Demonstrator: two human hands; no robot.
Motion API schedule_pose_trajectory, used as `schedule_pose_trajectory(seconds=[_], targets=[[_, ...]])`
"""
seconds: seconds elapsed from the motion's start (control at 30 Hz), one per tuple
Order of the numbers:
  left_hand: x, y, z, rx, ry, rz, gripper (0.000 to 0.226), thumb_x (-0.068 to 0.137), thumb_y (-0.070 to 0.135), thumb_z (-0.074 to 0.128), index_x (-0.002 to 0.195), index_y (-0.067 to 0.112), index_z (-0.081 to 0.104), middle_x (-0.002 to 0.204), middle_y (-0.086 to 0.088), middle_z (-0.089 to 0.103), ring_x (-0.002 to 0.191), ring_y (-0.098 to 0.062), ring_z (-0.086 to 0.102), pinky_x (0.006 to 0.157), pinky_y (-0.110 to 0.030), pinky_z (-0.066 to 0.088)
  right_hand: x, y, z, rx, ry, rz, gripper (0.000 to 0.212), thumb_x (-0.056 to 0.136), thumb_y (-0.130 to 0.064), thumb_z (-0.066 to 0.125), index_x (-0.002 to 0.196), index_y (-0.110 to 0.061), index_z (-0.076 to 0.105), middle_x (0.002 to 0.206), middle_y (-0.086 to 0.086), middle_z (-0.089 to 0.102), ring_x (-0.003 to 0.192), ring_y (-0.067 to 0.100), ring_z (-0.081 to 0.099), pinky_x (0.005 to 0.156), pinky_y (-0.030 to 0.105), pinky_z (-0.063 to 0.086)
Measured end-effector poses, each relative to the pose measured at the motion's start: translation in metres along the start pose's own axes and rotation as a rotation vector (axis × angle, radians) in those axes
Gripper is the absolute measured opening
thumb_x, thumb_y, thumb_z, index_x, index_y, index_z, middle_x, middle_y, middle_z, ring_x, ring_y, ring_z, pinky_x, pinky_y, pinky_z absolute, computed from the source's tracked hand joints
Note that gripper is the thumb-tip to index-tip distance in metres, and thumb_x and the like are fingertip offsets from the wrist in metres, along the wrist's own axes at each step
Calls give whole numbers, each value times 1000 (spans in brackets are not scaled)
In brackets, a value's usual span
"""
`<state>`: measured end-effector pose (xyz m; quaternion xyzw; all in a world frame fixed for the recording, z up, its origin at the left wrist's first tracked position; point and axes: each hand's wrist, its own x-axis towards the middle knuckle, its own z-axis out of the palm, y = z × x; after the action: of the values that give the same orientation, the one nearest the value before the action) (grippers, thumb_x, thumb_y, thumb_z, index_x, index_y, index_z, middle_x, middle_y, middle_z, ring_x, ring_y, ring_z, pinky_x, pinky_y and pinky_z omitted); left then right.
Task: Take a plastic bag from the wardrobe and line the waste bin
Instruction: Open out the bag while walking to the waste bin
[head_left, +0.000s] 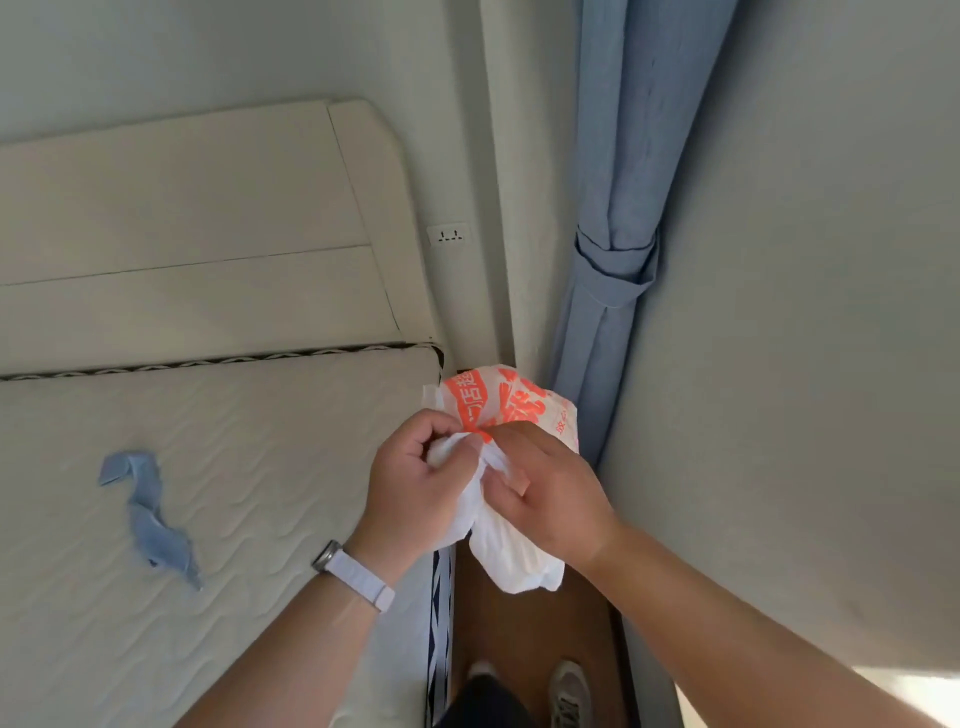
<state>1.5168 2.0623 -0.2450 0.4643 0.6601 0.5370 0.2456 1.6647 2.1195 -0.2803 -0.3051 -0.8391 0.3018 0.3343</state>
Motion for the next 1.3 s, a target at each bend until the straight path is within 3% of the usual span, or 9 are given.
schedule_pose_trajectory(seconds=[0.17, 0.33, 0.43, 0.5, 0.77, 1.0, 1.1, 1.17, 1.3], targets=[[38, -30, 13, 8, -23, -75, 4, 74, 23, 64, 71, 25, 62, 66, 11, 64, 62, 0, 57, 56, -14, 47, 27, 34, 19, -6, -32, 93, 34, 92, -25, 61, 125, -15, 59, 117, -1, 64, 107, 18, 58, 86, 35, 51], [86, -68, 26, -4, -72, -131, 6, 69, 39, 63, 70, 33, 63, 67, 12, 65, 63, 0, 58, 56, -16, 48, 61, 75, 37, -95, -96, 204, 38, 92, -41, 50, 125, -23, 55, 119, -4, 63, 105, 16, 58, 82, 17, 37], [119, -96, 34, -19, -97, -202, 9, 68, 42, 63, 69, 34, 62, 66, 12, 64, 63, -5, 59, 57, -24, 51, 85, 102, 50, -125, -94, 244, 34, 90, -36, 57, 121, -22, 58, 115, -3, 65, 101, 13, 57, 80, 12, 33], [142, -118, 39, -28, -115, -230, 13, 67, 45, 63, 70, 33, 62, 67, 13, 65, 63, -5, 60, 56, -22, 51, 102, 122, 60, -134, -105, 262, 32, 90, -33, 60, 120, -21, 59, 113, -3, 66, 99, 13, 57, 79, 10, 34], [210, -215, 68, -39, -163, -282, 3, 74, 25, 64, 73, 24, 62, 68, 12, 66, 63, -1, 60, 55, -13, 48, 146, 208, 118, -109, -100, 242, 36, 87, -34, 65, 117, -13, 64, 111, 3, 70, 97, 23, 66, 81, 35, 57], [219, -330, 103, -21, -133, -253, 3, 72, 37, 62, 73, 35, 61, 70, 15, 65, 66, -2, 62, 54, -12, 47, 125, 310, 201, -113, -58, 167, 34, 88, -23, 69, 118, -9, 62, 110, 6, 69, 99, 22, 64, 85, 30, 53], [208, -386, 122, -11, -131, -244, 2, 72, 40, 60, 72, 38, 60, 70, 17, 63, 67, -3, 61, 55, -14, 47, 103, 354, 240, -108, -121, 227, 34, 91, -26, 64, 122, -11, 61, 117, 6, 67, 106, 23, 62, 88, 37, 54], [199, -420, 133, -11, -144, -224, 3, 74, 38, 61, 71, 38, 59, 69, 19, 62, 67, -2, 60, 56, -11, 45, 87, 381, 263, -108, -151, 271, 33, 94, -27, 61, 123, -12, 59, 120, 6, 65, 108, 24, 60, 88, 42, 54], [184, -479, 150, 23, -161, -157, 10, 80, 29, 63, 75, 35, 57, 72, 20, 60, 72, -3, 60, 61, -12, 47, 63, 427, 305, -119, -136, 283, 31, 96, -31, 55, 125, -18, 56, 121, 2, 64, 108, 20, 59, 88, 36, 52]])
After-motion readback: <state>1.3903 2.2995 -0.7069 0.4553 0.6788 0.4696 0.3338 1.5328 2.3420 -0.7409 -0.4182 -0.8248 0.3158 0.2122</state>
